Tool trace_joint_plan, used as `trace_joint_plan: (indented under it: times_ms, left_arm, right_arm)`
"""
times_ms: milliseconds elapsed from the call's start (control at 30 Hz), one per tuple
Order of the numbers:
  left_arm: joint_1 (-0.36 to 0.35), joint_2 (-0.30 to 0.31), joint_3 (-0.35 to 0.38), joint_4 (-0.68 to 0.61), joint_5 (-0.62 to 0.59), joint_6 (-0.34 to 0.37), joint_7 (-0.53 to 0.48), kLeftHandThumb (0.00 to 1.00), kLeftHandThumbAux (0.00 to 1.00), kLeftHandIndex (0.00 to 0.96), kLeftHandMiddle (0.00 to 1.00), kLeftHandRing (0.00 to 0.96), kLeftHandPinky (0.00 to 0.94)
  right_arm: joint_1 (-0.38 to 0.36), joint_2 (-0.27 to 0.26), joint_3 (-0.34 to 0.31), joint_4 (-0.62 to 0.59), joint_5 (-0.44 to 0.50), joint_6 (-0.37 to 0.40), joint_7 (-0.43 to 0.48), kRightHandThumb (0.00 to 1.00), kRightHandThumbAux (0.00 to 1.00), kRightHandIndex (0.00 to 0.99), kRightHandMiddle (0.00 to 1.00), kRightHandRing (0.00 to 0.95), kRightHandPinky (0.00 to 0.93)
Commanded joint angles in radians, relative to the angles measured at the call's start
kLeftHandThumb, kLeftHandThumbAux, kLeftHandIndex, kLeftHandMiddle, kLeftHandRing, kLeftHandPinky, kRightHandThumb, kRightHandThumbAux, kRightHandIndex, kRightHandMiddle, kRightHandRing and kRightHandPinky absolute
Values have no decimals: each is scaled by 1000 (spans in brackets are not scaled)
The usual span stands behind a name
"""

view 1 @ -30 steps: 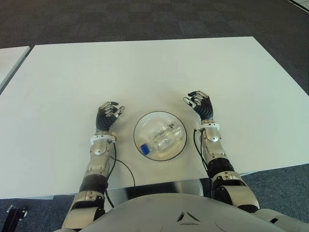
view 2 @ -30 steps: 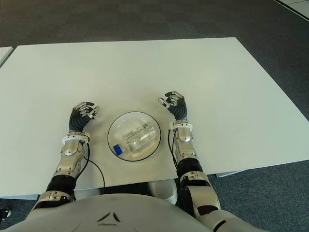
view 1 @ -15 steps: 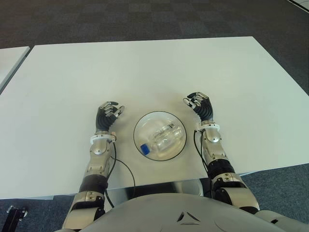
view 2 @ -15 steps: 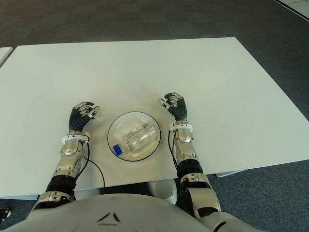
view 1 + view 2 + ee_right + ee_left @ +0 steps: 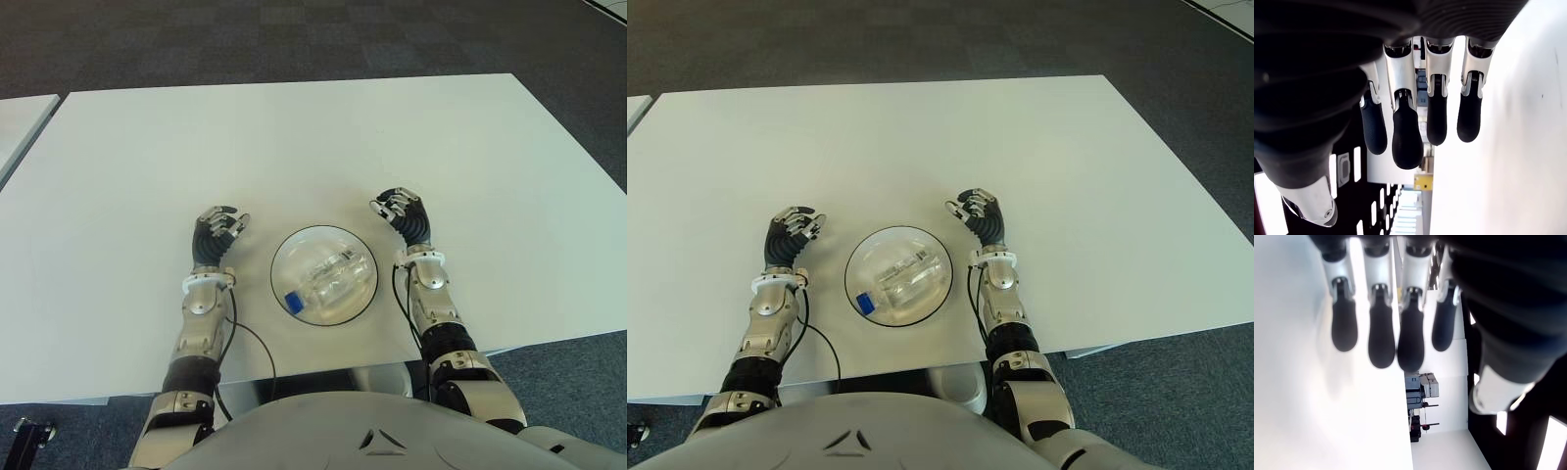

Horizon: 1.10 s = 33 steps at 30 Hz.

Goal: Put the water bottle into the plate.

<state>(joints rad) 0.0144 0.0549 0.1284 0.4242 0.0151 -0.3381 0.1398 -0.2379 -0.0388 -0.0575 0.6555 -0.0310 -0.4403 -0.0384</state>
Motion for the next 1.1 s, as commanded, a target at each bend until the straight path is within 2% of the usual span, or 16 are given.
trace_joint_plan:
  times_ms: [33, 433, 800, 1100]
  left_arm:
    - [12, -10, 0, -20, -6, 27, -2, 708, 714, 435, 616, 594, 575]
    - [16, -10, 0, -32, 2, 37, -4, 709, 714, 436, 638, 619, 610]
    - [18, -10, -2, -33, 13, 30, -1, 708, 714, 436, 629, 611, 591]
    - [21, -16, 1, -44, 7, 50, 2, 709, 714, 436, 626, 605, 587]
  right_arm:
    - [13, 5, 2, 0, 6, 15, 7, 707, 728, 439, 728, 725, 738]
    - [14, 6, -2, 2, 13, 13, 20, 707, 728, 439, 730, 728, 742]
    - [18, 3, -1, -9, 5, 22, 13, 707, 727, 439, 729, 725, 737]
    - [22, 3, 1, -17, 2, 27, 12, 708, 727, 439, 729, 725, 742]
